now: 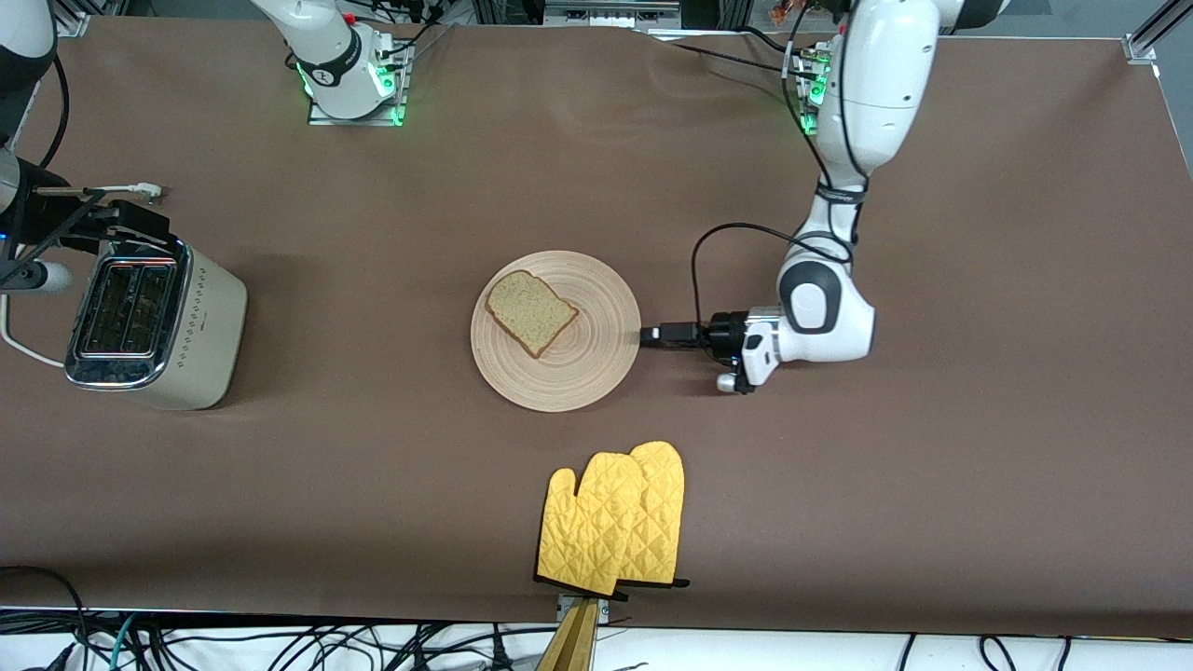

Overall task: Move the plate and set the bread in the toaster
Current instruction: 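Release the plate and raise the left gripper while the right gripper reaches, then lower the right gripper over the bread slice on the plate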

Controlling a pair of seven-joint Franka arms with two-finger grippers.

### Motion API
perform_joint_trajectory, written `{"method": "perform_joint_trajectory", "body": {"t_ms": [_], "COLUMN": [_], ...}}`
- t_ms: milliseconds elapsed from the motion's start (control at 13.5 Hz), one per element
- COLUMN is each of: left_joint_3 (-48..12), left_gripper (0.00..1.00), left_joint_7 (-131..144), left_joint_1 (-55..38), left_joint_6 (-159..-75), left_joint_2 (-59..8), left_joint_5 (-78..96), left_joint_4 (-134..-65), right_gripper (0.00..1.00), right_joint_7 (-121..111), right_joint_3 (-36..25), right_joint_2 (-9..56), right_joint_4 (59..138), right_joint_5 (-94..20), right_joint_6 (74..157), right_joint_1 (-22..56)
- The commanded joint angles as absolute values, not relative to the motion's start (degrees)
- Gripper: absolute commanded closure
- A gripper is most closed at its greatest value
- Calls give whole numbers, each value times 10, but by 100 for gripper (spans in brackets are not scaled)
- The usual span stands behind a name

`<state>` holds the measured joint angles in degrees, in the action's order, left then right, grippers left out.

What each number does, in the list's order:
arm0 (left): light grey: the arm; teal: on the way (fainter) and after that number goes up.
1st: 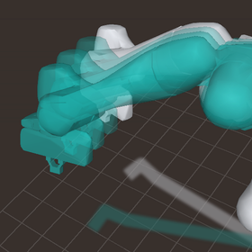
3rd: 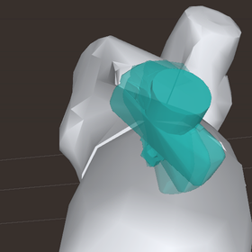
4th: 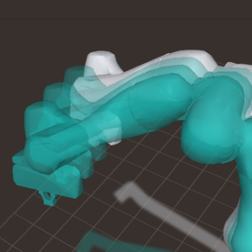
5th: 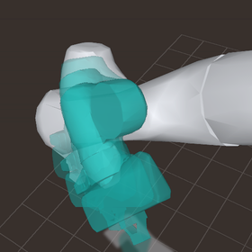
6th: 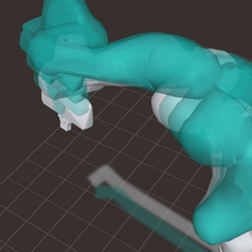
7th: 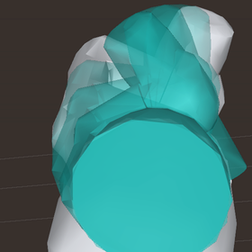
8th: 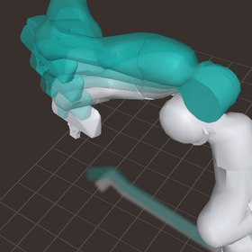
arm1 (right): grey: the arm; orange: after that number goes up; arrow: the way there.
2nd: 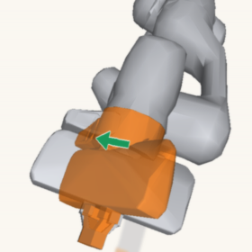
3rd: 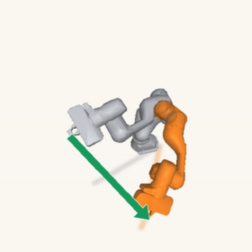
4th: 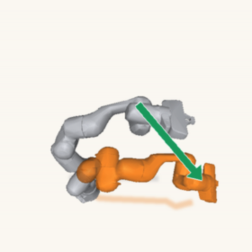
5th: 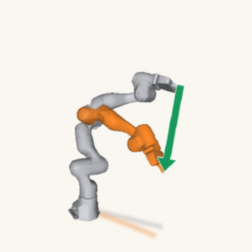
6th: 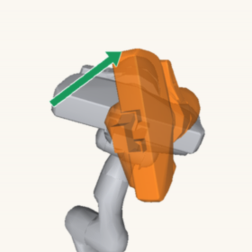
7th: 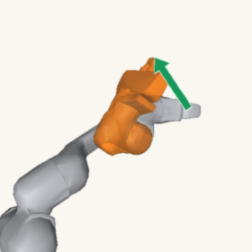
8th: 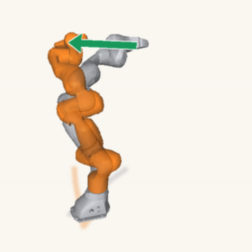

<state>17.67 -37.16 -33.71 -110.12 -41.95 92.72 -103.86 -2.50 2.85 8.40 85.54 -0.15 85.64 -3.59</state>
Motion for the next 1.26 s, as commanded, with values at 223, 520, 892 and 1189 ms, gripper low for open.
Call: {"method": "perform_joint_trajectory", "body": {"t_ms": [223, 520, 892, 1189], "left_joint_3": [83, 62, 79, 101], "left_gripper": [0, 0, 0, 0], "left_joint_7": [-201, -54, -34, -33], "left_joint_1": [-192, -171, -171, -171], "left_joint_6": [-1155, -1107, -953, -875], "left_joint_2": [-217, -106, -32, -19], "left_joint_5": [548, 263, 78, -9], "left_joint_4": [-1080, -1076, -1025, -947], "right_gripper": [0, 0, 0, 0], "right_joint_7": [-25, -25, 183, 405], "right_joint_3": [30, 30, 38, 38], "right_joint_2": [105, 126, 149, 180], "right_joint_4": [854, 855, 864, 865], "right_joint_5": [-6, -7, -57, -74], "right_joint_6": [867, 867, 882, 922], "right_joint_1": [-39, -36, 34, 128]}}
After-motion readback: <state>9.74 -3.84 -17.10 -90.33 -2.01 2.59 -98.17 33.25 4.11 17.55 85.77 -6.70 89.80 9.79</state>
